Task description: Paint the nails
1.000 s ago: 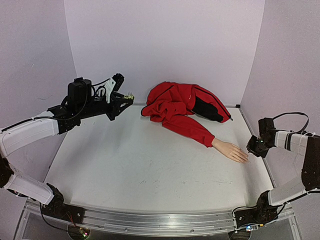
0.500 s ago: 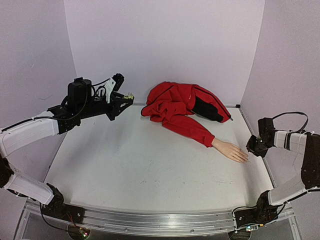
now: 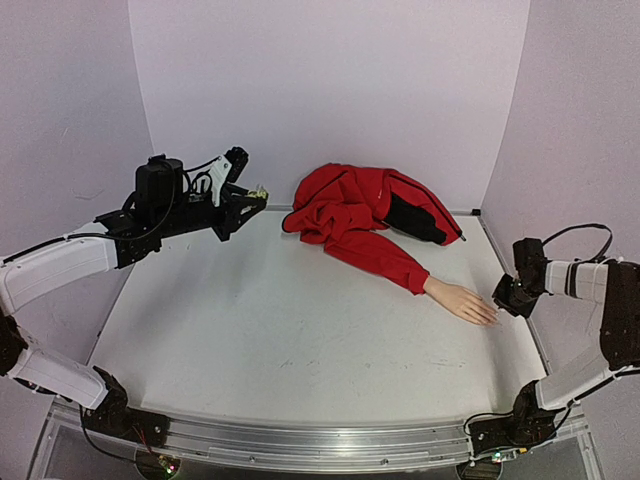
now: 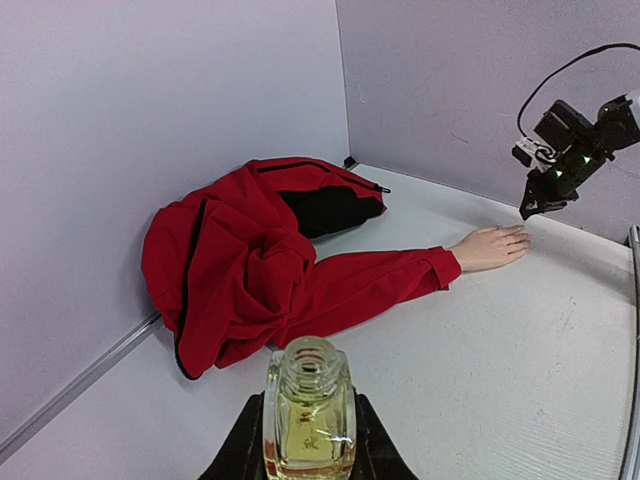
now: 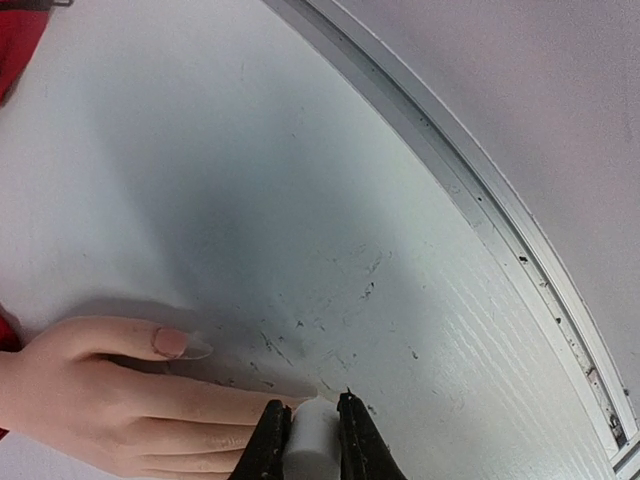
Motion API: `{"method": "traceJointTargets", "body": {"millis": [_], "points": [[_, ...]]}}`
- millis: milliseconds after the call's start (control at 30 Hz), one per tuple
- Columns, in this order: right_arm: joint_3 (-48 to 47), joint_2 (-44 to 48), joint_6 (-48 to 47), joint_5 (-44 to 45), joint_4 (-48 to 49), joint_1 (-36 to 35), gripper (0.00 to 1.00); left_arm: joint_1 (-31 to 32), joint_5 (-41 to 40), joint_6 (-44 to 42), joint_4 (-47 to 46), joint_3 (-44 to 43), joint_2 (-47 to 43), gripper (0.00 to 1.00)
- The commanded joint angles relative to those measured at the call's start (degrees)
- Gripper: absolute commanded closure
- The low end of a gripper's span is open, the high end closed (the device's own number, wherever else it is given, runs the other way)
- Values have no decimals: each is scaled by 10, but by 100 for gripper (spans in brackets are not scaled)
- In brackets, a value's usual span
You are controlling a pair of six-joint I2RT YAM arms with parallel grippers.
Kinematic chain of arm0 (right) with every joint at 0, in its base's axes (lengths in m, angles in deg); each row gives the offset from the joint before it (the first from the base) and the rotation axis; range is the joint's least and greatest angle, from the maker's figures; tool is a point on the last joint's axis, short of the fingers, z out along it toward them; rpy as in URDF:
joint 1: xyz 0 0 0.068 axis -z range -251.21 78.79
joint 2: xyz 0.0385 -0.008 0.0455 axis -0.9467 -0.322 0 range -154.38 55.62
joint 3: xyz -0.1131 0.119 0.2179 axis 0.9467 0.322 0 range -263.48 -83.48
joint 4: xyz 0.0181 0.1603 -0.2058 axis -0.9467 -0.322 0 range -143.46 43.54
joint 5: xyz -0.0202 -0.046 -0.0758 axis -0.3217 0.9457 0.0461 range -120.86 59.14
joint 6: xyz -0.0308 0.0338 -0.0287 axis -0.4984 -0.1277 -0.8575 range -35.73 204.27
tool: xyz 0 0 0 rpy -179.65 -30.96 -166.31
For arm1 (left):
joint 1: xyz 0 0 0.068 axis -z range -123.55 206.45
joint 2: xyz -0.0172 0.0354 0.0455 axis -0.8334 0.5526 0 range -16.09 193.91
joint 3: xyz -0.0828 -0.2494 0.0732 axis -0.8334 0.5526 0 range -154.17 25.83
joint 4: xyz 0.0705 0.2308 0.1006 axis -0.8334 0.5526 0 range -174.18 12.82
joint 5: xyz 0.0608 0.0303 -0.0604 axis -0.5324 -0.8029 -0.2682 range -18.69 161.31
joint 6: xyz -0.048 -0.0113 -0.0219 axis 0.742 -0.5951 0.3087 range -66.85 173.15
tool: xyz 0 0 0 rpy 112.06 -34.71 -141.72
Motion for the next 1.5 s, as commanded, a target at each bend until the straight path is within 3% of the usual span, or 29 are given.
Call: {"method": "traceJointTargets", "body": {"millis": [0, 567, 1467], "points": [[-22, -11, 16, 36, -28, 2, 100, -3, -3, -12, -29, -14, -9, 100], [-15, 60, 0, -4, -49, 2, 100, -3, 4, -5, -28, -15, -11, 100], [-7, 23, -7, -36, -12, 2, 100, -3, 4, -7, -28, -18, -5, 100]]}}
